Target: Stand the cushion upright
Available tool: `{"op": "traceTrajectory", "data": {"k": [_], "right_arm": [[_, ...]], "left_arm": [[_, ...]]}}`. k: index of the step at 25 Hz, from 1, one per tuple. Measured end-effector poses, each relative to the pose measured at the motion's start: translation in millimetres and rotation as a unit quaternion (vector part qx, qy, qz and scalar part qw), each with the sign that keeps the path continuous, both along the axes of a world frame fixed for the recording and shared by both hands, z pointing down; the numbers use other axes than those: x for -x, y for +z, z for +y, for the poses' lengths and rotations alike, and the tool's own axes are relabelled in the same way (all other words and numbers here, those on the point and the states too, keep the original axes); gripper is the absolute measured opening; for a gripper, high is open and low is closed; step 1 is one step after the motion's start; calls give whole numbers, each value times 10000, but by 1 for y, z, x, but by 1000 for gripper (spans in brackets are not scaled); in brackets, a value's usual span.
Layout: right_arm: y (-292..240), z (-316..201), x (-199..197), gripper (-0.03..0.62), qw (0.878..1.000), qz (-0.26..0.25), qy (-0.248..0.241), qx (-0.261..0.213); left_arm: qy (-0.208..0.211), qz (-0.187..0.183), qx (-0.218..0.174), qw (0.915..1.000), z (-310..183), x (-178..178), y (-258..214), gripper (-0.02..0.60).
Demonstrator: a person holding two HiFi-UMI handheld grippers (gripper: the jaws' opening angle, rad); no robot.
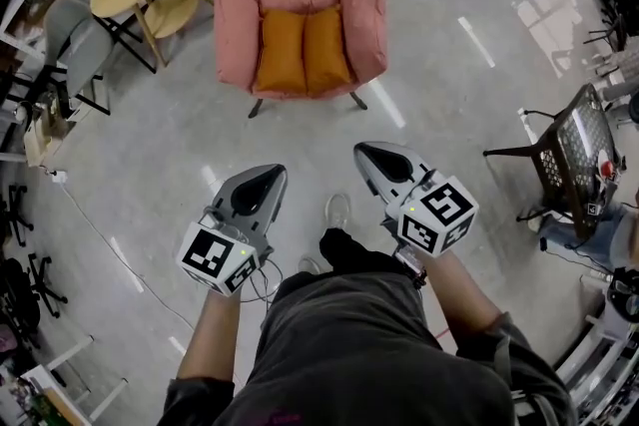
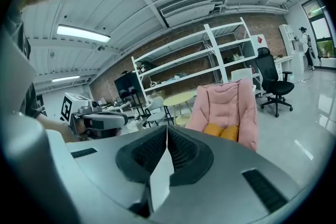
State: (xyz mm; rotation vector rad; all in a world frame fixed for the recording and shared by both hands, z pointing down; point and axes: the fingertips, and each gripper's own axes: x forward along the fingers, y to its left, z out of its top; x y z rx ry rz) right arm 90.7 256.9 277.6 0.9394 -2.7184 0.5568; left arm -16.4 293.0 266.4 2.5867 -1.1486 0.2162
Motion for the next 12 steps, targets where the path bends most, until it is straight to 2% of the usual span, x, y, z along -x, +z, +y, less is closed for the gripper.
{"op": "traceTrajectory", "data": {"k": [6, 12], "right_arm": [[15, -53, -17, 17, 9998, -17, -150, 153], [33, -94, -25, 17, 9994, 116, -195, 263]], "left_arm": [[-161, -107, 61, 9998, -56, -14, 12, 11], [-283, -266, 245, 9989, -93, -14, 31, 11]]}}
